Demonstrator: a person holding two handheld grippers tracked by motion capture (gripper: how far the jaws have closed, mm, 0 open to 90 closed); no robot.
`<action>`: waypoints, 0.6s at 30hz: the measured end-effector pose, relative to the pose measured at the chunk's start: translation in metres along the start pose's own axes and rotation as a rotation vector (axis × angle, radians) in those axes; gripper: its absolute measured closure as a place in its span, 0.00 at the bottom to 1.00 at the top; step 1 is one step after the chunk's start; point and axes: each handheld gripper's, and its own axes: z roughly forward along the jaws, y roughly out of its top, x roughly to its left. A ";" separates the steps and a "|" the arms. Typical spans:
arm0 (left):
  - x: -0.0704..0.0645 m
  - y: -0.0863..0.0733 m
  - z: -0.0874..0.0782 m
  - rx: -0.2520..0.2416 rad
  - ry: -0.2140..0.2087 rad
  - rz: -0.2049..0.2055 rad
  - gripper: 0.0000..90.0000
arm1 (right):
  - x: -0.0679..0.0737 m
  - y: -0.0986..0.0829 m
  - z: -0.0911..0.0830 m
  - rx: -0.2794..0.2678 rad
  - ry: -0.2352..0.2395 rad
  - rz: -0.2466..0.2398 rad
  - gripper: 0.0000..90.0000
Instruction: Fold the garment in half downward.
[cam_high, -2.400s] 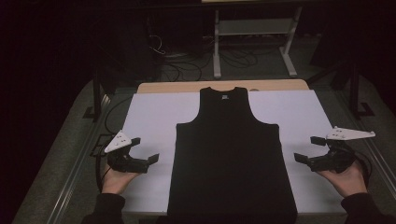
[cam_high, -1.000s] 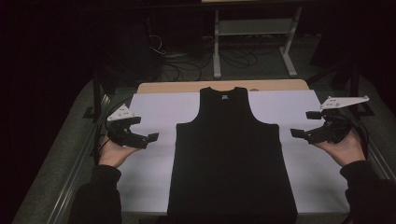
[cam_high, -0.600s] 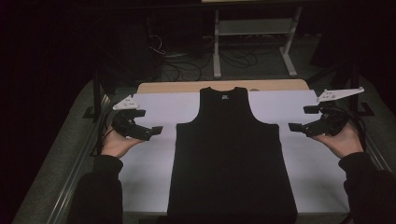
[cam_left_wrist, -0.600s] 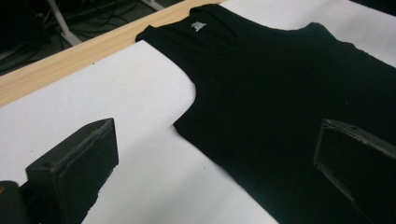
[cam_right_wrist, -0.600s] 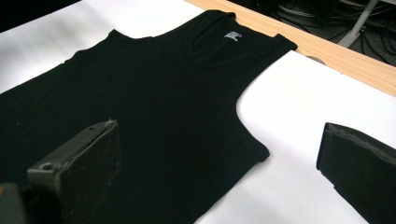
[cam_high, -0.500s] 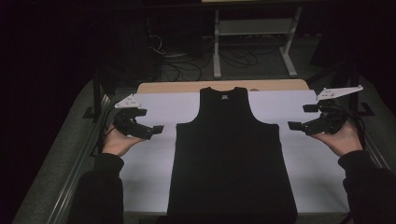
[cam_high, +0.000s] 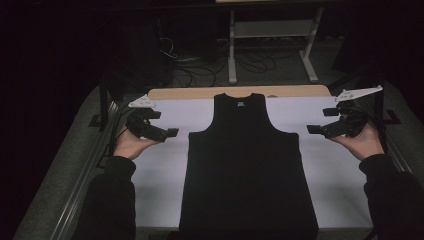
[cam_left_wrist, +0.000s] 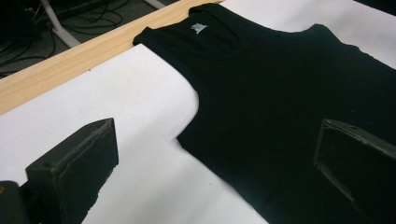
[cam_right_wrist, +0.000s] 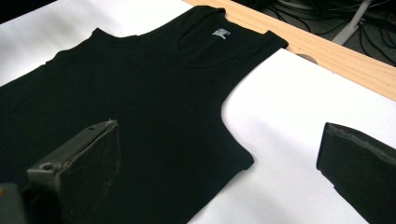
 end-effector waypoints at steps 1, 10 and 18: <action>0.000 0.000 0.000 0.000 0.000 0.000 0.00 | -0.001 0.000 0.000 -0.001 -0.001 -0.001 0.00; 0.008 0.000 0.012 0.010 -0.008 -0.015 0.00 | -0.010 -0.002 0.009 0.016 0.000 0.007 0.00; 0.015 -0.003 0.021 0.026 -0.012 -0.038 0.00 | -0.014 -0.003 0.019 0.028 0.011 0.013 0.00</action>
